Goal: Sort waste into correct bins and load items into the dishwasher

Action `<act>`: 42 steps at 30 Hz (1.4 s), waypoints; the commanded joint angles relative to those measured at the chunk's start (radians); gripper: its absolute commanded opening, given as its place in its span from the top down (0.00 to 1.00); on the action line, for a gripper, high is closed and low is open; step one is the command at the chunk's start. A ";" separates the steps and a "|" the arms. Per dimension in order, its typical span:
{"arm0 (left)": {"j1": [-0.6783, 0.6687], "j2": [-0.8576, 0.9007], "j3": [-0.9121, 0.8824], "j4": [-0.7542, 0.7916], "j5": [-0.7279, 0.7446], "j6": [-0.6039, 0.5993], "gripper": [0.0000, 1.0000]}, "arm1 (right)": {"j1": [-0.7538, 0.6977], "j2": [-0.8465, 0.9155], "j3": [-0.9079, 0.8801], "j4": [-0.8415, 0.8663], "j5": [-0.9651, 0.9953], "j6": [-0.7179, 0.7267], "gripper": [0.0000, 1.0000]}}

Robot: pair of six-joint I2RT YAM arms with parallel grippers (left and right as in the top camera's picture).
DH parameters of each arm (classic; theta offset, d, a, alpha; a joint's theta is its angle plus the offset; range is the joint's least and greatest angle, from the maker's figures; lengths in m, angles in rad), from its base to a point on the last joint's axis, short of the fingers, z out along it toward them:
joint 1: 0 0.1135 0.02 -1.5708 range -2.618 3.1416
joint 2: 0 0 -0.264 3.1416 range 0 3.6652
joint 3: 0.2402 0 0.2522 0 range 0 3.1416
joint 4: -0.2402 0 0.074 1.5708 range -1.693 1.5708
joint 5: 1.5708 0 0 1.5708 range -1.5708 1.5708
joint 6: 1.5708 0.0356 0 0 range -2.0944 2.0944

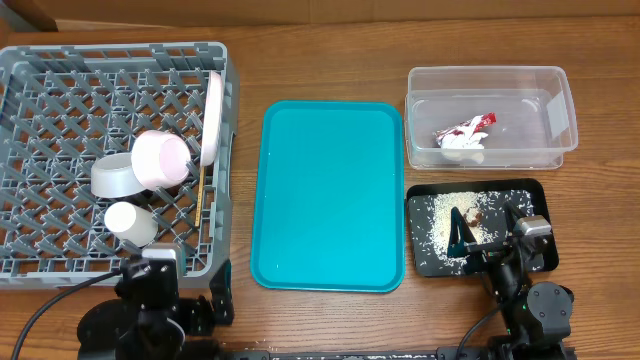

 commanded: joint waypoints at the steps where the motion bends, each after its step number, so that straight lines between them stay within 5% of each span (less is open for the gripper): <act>1: -0.007 -0.093 -0.157 0.151 -0.034 0.022 0.00 | 0.006 -0.011 -0.006 0.003 0.010 -0.001 0.00; 7: -0.032 -0.320 -0.584 0.576 0.001 -0.089 0.00 | 0.006 -0.011 -0.006 0.003 0.010 -0.001 0.00; 15: -0.092 -0.331 -0.885 1.160 -0.022 -0.064 0.00 | 0.006 -0.011 -0.006 0.003 0.010 -0.001 0.00; 42: -0.091 -0.330 -0.899 1.078 -0.022 -0.067 0.00 | 0.006 -0.011 -0.006 0.003 0.010 -0.001 0.00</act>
